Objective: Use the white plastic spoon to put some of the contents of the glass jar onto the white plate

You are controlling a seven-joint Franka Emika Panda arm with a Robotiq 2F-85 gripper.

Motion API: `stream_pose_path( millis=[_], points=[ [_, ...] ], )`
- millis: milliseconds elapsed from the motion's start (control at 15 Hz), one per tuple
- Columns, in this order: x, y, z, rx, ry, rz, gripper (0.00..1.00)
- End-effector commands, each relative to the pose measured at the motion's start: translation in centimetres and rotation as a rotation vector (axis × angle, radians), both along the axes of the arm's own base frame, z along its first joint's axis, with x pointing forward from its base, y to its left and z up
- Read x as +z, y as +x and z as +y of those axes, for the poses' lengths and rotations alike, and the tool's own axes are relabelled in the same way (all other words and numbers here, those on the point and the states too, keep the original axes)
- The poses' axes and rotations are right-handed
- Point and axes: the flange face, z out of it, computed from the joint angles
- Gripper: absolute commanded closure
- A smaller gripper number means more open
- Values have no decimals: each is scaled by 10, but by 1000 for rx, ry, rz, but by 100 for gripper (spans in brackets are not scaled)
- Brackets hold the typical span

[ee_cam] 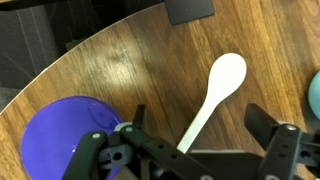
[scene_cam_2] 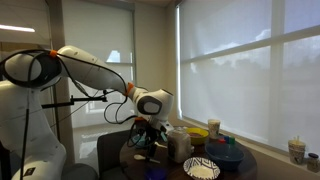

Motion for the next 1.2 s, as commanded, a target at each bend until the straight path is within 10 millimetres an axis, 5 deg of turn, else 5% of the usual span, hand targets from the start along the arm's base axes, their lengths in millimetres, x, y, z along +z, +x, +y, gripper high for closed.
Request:
stream_pose_path(
  millis=[0,133,267,1000,1067,1133],
  points=[
    [-14,3,7,-65,-89,-2,0],
    [-18,3,8,-85,-119,-4,1],
    [-20,3,8,-100,-135,-5,26],
    [-21,5,10,-125,-152,-16,98],
    [-20,6,10,-128,-153,-18,55],
    [-19,6,10,-130,-155,-18,58]
  ],
)
